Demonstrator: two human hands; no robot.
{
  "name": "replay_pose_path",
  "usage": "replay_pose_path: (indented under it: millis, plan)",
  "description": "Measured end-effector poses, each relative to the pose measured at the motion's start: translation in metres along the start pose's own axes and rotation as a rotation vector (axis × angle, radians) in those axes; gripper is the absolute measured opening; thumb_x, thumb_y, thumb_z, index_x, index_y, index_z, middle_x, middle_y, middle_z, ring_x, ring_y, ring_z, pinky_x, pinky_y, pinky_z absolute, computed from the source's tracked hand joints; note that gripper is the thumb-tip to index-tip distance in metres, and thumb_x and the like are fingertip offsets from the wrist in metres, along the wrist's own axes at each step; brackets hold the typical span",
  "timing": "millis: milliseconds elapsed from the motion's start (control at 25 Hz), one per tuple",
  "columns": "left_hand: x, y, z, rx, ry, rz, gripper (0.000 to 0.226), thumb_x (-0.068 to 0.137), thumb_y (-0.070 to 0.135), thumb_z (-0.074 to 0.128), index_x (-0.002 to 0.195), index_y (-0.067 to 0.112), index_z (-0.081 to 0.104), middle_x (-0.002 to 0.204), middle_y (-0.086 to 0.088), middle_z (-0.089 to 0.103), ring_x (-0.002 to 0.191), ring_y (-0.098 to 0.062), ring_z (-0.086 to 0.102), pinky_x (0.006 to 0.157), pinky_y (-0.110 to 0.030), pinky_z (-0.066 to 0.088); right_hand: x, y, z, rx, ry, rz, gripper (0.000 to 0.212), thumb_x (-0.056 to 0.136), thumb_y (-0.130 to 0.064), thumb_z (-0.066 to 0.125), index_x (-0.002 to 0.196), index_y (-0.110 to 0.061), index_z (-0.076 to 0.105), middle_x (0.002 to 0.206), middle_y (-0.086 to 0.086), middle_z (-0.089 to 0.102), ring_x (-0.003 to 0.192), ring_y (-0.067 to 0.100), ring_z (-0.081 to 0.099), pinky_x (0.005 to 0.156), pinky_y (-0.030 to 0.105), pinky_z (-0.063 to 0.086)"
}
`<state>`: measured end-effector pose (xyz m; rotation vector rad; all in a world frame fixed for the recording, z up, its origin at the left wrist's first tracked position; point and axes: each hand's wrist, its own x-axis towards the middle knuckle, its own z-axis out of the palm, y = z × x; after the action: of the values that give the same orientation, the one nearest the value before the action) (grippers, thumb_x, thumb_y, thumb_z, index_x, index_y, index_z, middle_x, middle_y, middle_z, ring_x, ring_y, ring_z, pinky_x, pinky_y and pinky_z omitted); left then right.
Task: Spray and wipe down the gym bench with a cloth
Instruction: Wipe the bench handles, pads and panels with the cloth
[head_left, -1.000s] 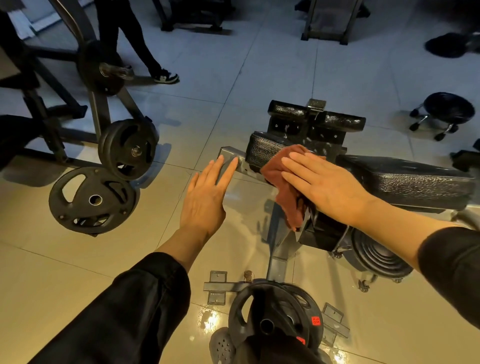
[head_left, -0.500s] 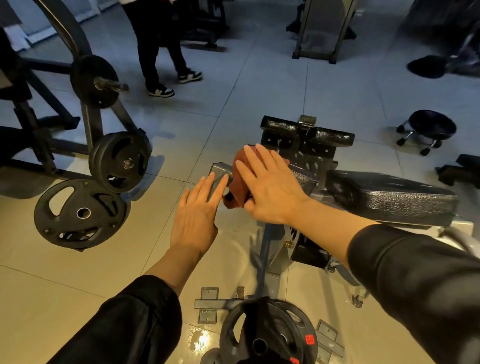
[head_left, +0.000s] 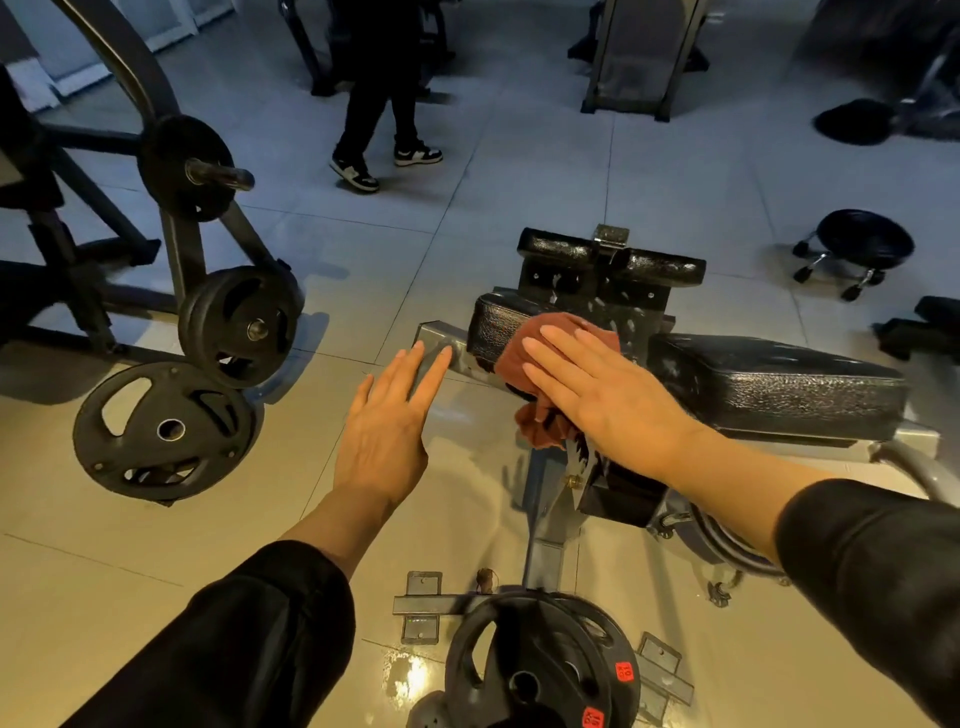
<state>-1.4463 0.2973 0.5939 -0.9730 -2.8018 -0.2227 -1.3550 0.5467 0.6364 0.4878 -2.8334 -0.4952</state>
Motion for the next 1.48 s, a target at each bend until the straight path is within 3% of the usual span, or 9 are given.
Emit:
replay_pose_path:
  millis: [80,280,480,640,720,920,1160,1360,1480]
  plan:
    - [0.000,-0.001,0.000,0.055,0.012,0.045,0.110,0.072,0.013,0.083,0.154,0.026,0.012,0.160,-0.007,0.016,0.147,-0.028,0.013,0.116,-0.045,0.014,-0.024,0.008,0.002,-0.001,-0.033,0.012,0.079,0.073,-0.003,0.075,0.144,-0.006,0.039,0.153,0.016,0.032,0.142,0.034,0.028,0.114,0.050,0.020]
    - [0.000,0.004,-0.005,0.168,0.060,0.184,0.108,0.066,-0.013,0.071,0.153,0.022,0.017,0.159,-0.012,0.020,0.147,-0.032,0.006,0.117,-0.050,0.014,-0.059,0.011,0.011,-0.008,-0.110,0.057,0.084,0.072,0.000,0.073,0.145,-0.001,0.033,0.154,0.019,0.029,0.143,0.037,0.023,0.118,0.049,0.017]
    - [0.000,0.003,-0.001,0.193,0.038,0.158,0.105,0.071,-0.003,0.076,0.154,0.022,0.017,0.160,-0.010,0.017,0.148,-0.031,0.003,0.118,-0.049,0.013,0.002,-0.014,-0.010,0.069,-0.096,0.081,0.086,0.069,-0.002,0.080,0.143,0.000,0.036,0.152,0.021,0.031,0.142,0.036,0.027,0.116,0.050,0.024]
    - [-0.002,0.003,-0.002,0.170,0.040,0.146,0.103,0.070,-0.004,0.075,0.154,0.018,0.019,0.160,-0.010,0.017,0.148,-0.031,0.007,0.118,-0.049,0.015,0.080,-0.034,-0.024,0.191,-0.088,0.057,0.061,0.100,-0.014,0.045,0.152,-0.004,0.014,0.161,0.015,0.006,0.149,0.029,0.001,0.122,0.042,0.002]
    - [-0.002,0.003,-0.003,0.164,0.038,0.133,0.105,0.067,-0.009,0.073,0.154,0.018,0.019,0.160,-0.010,0.018,0.148,-0.031,0.009,0.118,-0.049,0.016,0.077,-0.031,-0.020,0.164,-0.077,0.026,0.067,0.097,-0.011,0.051,0.152,-0.005,0.014,0.161,0.015,0.005,0.149,0.030,0.001,0.122,0.043,0.002]
    - [-0.003,0.004,-0.004,0.185,0.021,0.138,0.105,0.068,-0.003,0.079,0.153,0.020,0.022,0.158,-0.010,0.022,0.147,-0.031,0.013,0.117,-0.049,0.018,0.005,-0.001,0.002,0.120,-0.028,-0.009,0.090,0.069,-0.004,0.082,0.146,-0.005,0.035,0.154,0.017,0.030,0.143,0.032,0.027,0.114,0.049,0.030]
    - [-0.002,0.007,-0.008,0.183,0.004,0.132,0.108,0.067,-0.006,0.078,0.153,0.022,0.020,0.159,-0.009,0.021,0.147,-0.031,0.012,0.117,-0.046,0.015,-0.055,0.012,0.005,0.067,-0.003,0.045,0.081,0.067,0.001,0.076,0.141,0.000,0.043,0.148,0.019,0.039,0.138,0.032,0.035,0.108,0.052,0.024]
    - [-0.002,0.005,-0.004,0.186,-0.005,0.107,0.111,0.065,-0.001,0.084,0.153,0.023,0.020,0.159,-0.009,0.021,0.148,-0.030,0.011,0.116,-0.046,0.012,-0.012,-0.013,0.004,0.190,-0.030,0.104,0.086,0.071,-0.007,0.081,0.145,-0.004,0.036,0.153,0.017,0.032,0.143,0.028,0.023,0.115,0.043,0.014]
    - [0.000,0.002,-0.002,0.168,-0.009,0.101,0.109,0.067,-0.004,0.080,0.153,0.023,0.020,0.160,-0.008,0.018,0.148,-0.030,0.008,0.116,-0.046,0.010,0.030,-0.026,-0.007,0.238,0.013,0.082,0.080,0.077,-0.003,0.075,0.145,-0.001,0.034,0.154,0.020,0.028,0.144,0.033,0.023,0.118,0.044,0.017]
